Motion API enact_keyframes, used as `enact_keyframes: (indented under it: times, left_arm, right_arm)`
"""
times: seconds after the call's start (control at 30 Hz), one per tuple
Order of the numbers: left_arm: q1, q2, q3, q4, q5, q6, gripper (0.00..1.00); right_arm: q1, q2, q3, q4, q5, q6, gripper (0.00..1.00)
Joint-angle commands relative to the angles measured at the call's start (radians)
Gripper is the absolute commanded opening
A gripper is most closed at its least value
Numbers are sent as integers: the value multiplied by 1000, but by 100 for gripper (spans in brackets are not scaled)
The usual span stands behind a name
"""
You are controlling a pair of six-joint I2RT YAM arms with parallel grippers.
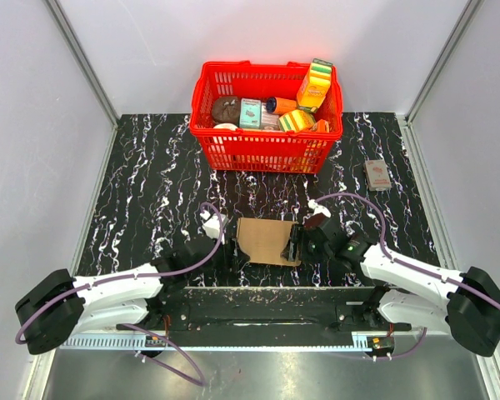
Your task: Fold the paper box
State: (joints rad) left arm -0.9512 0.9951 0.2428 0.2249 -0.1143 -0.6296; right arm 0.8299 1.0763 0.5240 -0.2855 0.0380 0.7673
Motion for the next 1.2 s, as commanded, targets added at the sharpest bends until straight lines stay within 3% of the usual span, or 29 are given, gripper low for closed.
enact_keyframes:
  times: [0.0, 0.33, 0.7, 1.17]
  left_arm:
    - [-4, -4, 42, 54, -16, -5, 68]
    - [-4, 10, 50, 48, -4, -2, 64]
    - [-14, -13, 41, 34, 2, -5, 56]
    - [-15, -7, 20, 45, -15, 14, 52]
  right_arm:
    - [6, -3, -5, 45, -15, 17, 69]
    - [6, -16, -15, 45, -15, 24, 68]
    - [6, -18, -13, 42, -16, 35, 59]
    - [6, -16, -45, 88, -27, 38, 54]
